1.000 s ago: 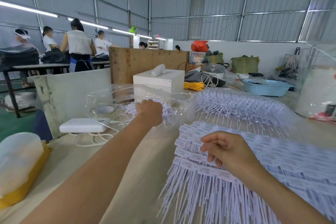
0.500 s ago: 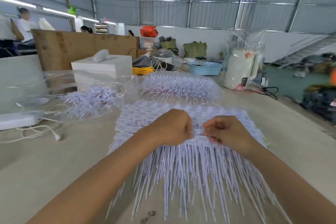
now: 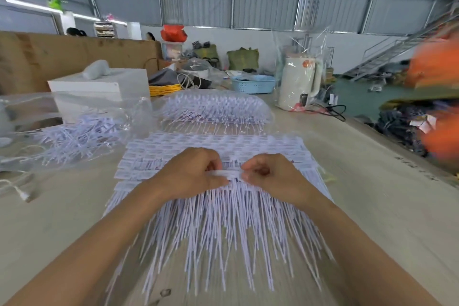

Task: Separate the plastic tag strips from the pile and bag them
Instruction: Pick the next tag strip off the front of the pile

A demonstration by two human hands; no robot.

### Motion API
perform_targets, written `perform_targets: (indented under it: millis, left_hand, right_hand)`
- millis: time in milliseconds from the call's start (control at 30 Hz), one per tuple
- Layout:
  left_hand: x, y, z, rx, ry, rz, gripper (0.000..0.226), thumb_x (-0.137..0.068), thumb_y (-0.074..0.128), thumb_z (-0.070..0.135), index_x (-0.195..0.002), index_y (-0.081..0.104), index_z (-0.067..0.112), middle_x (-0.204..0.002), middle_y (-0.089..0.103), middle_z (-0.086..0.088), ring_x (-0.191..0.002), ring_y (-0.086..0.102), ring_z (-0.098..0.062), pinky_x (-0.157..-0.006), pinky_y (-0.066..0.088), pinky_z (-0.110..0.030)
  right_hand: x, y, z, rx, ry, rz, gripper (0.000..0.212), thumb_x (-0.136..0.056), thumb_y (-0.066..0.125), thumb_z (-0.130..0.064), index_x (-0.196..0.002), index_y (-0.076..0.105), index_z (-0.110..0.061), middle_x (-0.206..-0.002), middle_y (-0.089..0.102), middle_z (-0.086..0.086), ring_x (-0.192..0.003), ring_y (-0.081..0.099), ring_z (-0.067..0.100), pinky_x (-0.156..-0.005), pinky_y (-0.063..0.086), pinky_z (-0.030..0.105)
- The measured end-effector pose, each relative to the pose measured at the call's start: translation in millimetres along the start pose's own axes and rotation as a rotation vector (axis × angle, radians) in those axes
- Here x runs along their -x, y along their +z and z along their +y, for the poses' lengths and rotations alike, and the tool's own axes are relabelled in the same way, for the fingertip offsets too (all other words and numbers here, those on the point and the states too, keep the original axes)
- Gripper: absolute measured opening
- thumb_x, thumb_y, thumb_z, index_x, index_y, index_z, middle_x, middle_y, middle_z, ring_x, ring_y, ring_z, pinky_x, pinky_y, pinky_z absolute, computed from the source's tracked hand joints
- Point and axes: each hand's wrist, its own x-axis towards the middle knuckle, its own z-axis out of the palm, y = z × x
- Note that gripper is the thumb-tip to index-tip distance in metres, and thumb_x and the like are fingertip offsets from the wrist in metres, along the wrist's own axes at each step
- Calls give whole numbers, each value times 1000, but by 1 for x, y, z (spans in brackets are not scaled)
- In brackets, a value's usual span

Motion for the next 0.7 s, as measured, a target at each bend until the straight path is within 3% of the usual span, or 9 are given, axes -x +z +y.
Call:
perform_targets:
  millis: [133,233,300,367,433,533,700]
  left_hand:
    - [2,0,6,87,85,94,19,-80,70,35,-83,52,29,-78,56,10,-68,51,-10,-61,41,-28]
    - [2,-1,13,170,117,69,16,-83,67,32,-92,53,32,-81,61,9,-69,56,-10,-62,44,-32]
    - [-2,-4,18,135,131,42,15,-86,63,33,-100,58,33,-83,64,10,-68,56,-5,-61,45,-29]
    - [-8,-10,22,211,107,-45,5,-90,60,31,-93,64,32,-75,66,11,-56,53,1,-54,40,-22]
    - [-14,-16,27,344,66,-120,15,-93,56,29,-82,67,29,-65,67,10,-48,47,-5,-51,38,-21]
    - [-22,-17,33,379,48,-103,22,-94,53,35,-90,70,22,-57,63,7,-49,43,-13,-51,36,-24]
    - [-27,-10,32,548,0,-133,22,-94,55,24,-95,71,8,-45,49,9,-41,35,-6,-44,31,-16]
  right_hand:
    - [2,-5,-4,-17,-45,-17,10,-87,65,-14,-77,64,-16,-59,54,-11,-48,48,-5,-49,34,7]
    - [6,-10,-8,-314,-38,-62,8,-88,62,-11,-81,61,-9,-63,62,3,-56,60,11,-54,47,20]
    - [6,-13,-11,-436,-49,-32,8,-88,61,-7,-80,60,-8,-60,60,9,-47,57,17,-46,44,23]
    - [3,-15,-9,-381,-83,53,11,-88,62,-6,-77,61,-8,-58,55,15,-44,50,19,-43,39,24]
    - [1,-15,-9,-319,-101,96,12,-88,62,-5,-77,61,-7,-53,55,11,-43,47,20,-44,38,25]
    - [-1,-13,-8,-255,-88,165,11,-89,61,-5,-78,58,-7,-44,53,1,-38,49,15,-40,39,23]
    - [-1,-14,-6,-238,-87,187,11,-88,60,-2,-78,58,-7,-43,52,2,-35,50,13,-38,42,21]
